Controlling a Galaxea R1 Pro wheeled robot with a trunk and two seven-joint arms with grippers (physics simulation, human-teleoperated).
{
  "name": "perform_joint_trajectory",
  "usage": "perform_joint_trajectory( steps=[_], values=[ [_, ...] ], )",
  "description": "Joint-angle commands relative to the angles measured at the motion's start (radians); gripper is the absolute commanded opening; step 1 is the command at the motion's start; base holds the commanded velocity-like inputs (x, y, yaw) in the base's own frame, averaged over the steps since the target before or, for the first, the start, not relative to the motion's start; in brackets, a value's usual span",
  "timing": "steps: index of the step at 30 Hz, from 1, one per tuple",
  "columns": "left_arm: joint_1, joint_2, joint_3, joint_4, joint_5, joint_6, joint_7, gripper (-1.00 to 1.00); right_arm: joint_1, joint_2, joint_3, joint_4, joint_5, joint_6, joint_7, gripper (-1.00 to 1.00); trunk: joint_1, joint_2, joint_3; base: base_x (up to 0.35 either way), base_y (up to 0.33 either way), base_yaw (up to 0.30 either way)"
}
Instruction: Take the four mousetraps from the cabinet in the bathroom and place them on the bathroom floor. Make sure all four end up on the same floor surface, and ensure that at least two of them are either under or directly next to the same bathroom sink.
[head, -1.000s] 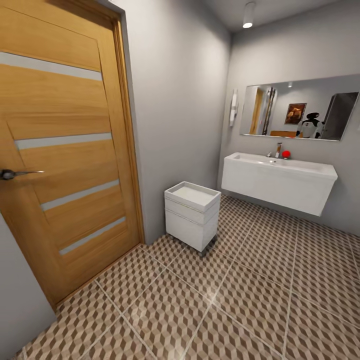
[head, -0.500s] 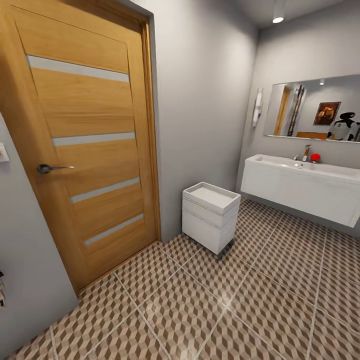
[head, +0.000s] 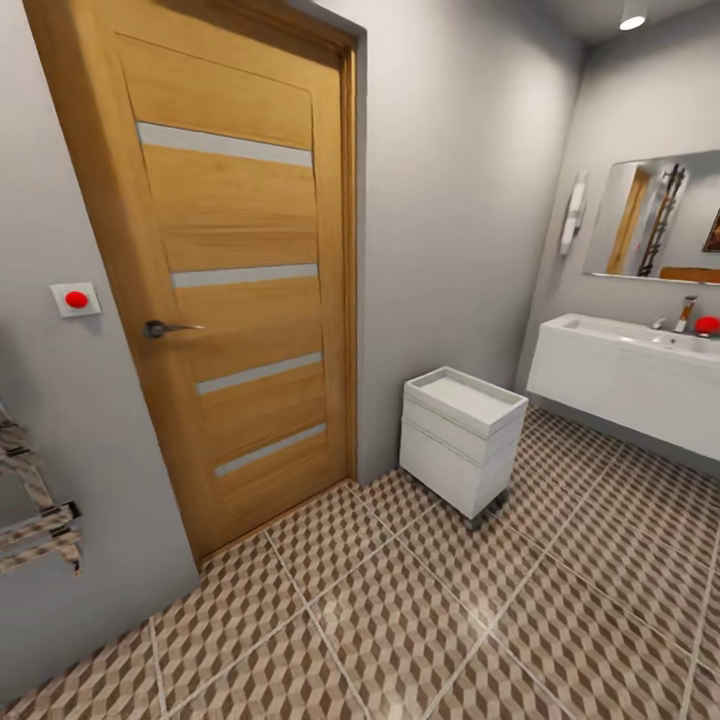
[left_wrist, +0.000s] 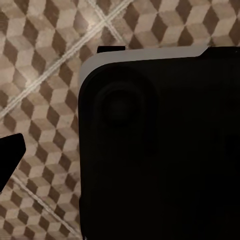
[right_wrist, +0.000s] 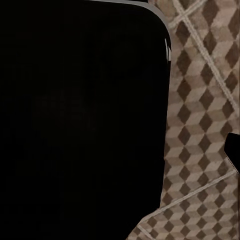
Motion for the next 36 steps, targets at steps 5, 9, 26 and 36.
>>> perform_joint_trajectory(
  steps=[5, 9, 26, 36],
  values=[
    [0.000, 0.000, 0.001, 0.000, 0.000, -0.002, 0.000, 1.00, 0.000, 0.001, 0.000, 0.000, 0.000, -0.003, 0.000, 1.00, 0.000, 0.000, -0.001, 0.000, 0.000, 0.274],
    [0.000, 0.000, 0.001, 0.000, 0.000, -0.003, 0.000, 1.00, 0.000, 0.000, 0.000, 0.000, 0.000, -0.003, 0.000, 1.00, 0.000, 0.000, -0.001, 0.000, 0.000, 0.274],
    [0.000, 0.000, 0.001, 0.000, 0.000, -0.003, 0.000, 1.00, -0.001, 0.002, 0.000, 0.000, 0.000, -0.003, 0.000, 1.00, 0.000, 0.000, -0.001, 0.000, 0.000, 0.274],
    [0.000, 0.000, 0.001, 0.000, 0.000, -0.003, 0.000, 1.00, -0.001, 0.002, 0.000, 0.000, 0.000, -0.003, 0.000, 1.00, 0.000, 0.000, -0.001, 0.000, 0.000, 0.274]
  ],
)
